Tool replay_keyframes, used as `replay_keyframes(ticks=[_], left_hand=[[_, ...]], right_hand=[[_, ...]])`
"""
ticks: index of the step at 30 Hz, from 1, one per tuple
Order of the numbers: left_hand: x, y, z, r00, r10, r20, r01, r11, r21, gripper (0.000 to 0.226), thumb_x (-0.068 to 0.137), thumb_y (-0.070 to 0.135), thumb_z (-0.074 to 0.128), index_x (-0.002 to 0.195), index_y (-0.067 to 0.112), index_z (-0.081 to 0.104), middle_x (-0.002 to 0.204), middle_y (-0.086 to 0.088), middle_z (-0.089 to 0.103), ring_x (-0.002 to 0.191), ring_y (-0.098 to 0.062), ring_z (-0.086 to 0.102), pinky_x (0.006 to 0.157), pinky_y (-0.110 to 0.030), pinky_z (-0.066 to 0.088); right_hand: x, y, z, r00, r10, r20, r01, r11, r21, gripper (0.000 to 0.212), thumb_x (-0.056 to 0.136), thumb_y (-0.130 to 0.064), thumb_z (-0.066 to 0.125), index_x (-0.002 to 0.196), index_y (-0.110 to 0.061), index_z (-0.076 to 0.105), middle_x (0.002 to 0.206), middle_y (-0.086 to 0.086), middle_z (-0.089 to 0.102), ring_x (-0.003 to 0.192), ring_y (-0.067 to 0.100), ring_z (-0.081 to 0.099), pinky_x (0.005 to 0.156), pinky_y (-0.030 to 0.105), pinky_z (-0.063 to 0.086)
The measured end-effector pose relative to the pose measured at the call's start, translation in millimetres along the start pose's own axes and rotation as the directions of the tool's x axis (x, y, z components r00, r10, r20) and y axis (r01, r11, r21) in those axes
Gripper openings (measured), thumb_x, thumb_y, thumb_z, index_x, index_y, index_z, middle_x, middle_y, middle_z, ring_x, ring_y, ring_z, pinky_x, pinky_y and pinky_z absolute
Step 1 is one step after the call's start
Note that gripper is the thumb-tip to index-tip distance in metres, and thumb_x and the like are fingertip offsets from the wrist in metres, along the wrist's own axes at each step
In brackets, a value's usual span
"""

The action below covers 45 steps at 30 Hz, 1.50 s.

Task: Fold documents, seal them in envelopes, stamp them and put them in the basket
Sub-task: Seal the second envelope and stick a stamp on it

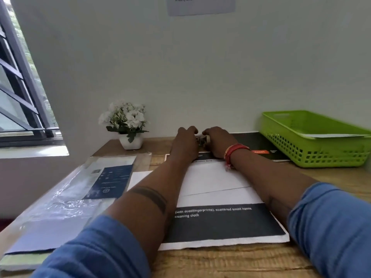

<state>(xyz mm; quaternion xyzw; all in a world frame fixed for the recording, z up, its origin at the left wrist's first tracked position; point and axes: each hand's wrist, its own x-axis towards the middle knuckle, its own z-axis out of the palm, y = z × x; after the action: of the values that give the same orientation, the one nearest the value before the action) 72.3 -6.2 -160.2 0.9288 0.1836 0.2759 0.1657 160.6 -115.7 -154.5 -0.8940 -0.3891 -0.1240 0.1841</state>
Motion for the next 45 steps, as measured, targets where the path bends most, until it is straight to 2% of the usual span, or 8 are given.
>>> replay_keyframes(ticks=[5, 13, 17, 24, 33, 40, 43, 45], left_hand=[[10, -6, 5, 0.997, 0.027, -0.069, -0.028, 0.999, -0.017, 0.021, 0.09, 0.012, 0.06, 0.108, 0.02, 0.065, 0.108, -0.01, 0.063, 0.101, -0.027, 0.06, 0.076, -0.029, 0.04], [7, -10, 0, 0.997, 0.008, -0.077, -0.015, 0.996, -0.088, 0.019, 0.086, 0.008, 0.059, 0.097, 0.022, 0.067, 0.102, -0.001, 0.068, 0.096, -0.022, 0.06, 0.081, -0.034, 0.049], [6, -13, -1, 0.998, -0.012, -0.069, 0.001, 0.986, -0.168, 0.013, 0.085, 0.012, 0.065, 0.091, 0.022, 0.069, 0.097, 0.005, 0.069, 0.093, -0.017, 0.059, 0.077, -0.028, 0.044], [5, -19, -3, 0.998, -0.02, -0.058, 0.007, 0.975, -0.223, 0.011, 0.085, 0.016, 0.072, 0.086, 0.027, 0.069, 0.097, 0.008, 0.069, 0.094, -0.012, 0.058, 0.077, -0.024, 0.039], [4, -21, -4, 0.997, -0.043, -0.059, 0.026, 0.961, -0.275, 0.008, 0.087, 0.018, 0.072, 0.089, 0.025, 0.069, 0.096, 0.01, 0.069, 0.093, -0.008, 0.058, 0.078, -0.021, 0.036], [6, -24, -5, 0.986, -0.144, -0.083, 0.098, 0.908, -0.408, 0.014, 0.085, 0.02, 0.075, 0.081, 0.031, 0.067, 0.09, 0.014, 0.07, 0.092, -0.012, 0.067, 0.081, -0.026, 0.048], [6, -26, -6, 0.977, -0.2, -0.078, 0.134, 0.854, -0.503, 0.012, 0.086, 0.02, 0.075, 0.081, 0.029, 0.068, 0.083, 0.01, 0.073, 0.08, -0.012, 0.069, 0.081, -0.036, 0.057], [6, -25, -9, 0.964, -0.25, -0.089, 0.159, 0.812, -0.562, 0.009, 0.087, 0.018, 0.074, 0.085, 0.025, 0.07, 0.076, 0.008, 0.074, 0.072, -0.012, 0.07, 0.078, -0.035, 0.058]], right_hand=[[7, 9, 5, 0.996, 0.015, -0.083, -0.008, 0.997, 0.077, 0.031, 0.09, -0.016, 0.064, 0.12, -0.023, 0.066, 0.12, 0.005, 0.068, 0.11, 0.027, 0.061, 0.091, 0.034, 0.049], [1, 5, 4, 0.997, -0.011, -0.081, 0.022, 0.99, 0.14, 0.015, 0.089, -0.021, 0.063, 0.099, -0.029, 0.071, 0.109, 0.0, 0.071, 0.101, 0.022, 0.064, 0.083, 0.032, 0.051], [0, 4, 4, 0.997, 0.02, -0.071, -0.005, 0.979, 0.202, 0.012, 0.09, -0.022, 0.06, 0.094, -0.026, 0.071, 0.107, 0.002, 0.07, 0.098, 0.023, 0.062, 0.084, 0.034, 0.051], [0, 4, 6, 0.997, 0.021, -0.07, -0.006, 0.979, 0.205, 0.011, 0.092, -0.02, 0.058, 0.096, -0.021, 0.068, 0.106, 0.002, 0.07, 0.095, 0.021, 0.06, 0.075, 0.026, 0.037], [1, 4, 9, 0.996, 0.056, -0.068, -0.042, 0.98, 0.193, 0.01, 0.091, -0.018, 0.056, 0.091, -0.025, 0.063, 0.104, 0.003, 0.07, 0.095, 0.023, 0.059, 0.074, 0.028, 0.039], [1, 2, 10, 0.995, 0.048, -0.088, -0.032, 0.985, 0.169, 0.011, 0.092, -0.021, 0.056, 0.095, -0.024, 0.067, 0.105, 0.001, 0.07, 0.099, 0.024, 0.061, 0.075, 0.028, 0.041], [0, 2, 9, 0.996, 0.029, -0.085, -0.013, 0.984, 0.177, 0.017, 0.093, -0.022, 0.056, 0.102, -0.024, 0.07, 0.11, 0.002, 0.071, 0.103, 0.024, 0.062, 0.083, 0.031, 0.047], [0, 3, 8, 0.996, 0.037, -0.084, -0.02, 0.98, 0.197, 0.023, 0.092, -0.021, 0.055, 0.109, -0.026, 0.071, 0.113, 0.001, 0.071, 0.105, 0.024, 0.062, 0.089, 0.033, 0.05]])
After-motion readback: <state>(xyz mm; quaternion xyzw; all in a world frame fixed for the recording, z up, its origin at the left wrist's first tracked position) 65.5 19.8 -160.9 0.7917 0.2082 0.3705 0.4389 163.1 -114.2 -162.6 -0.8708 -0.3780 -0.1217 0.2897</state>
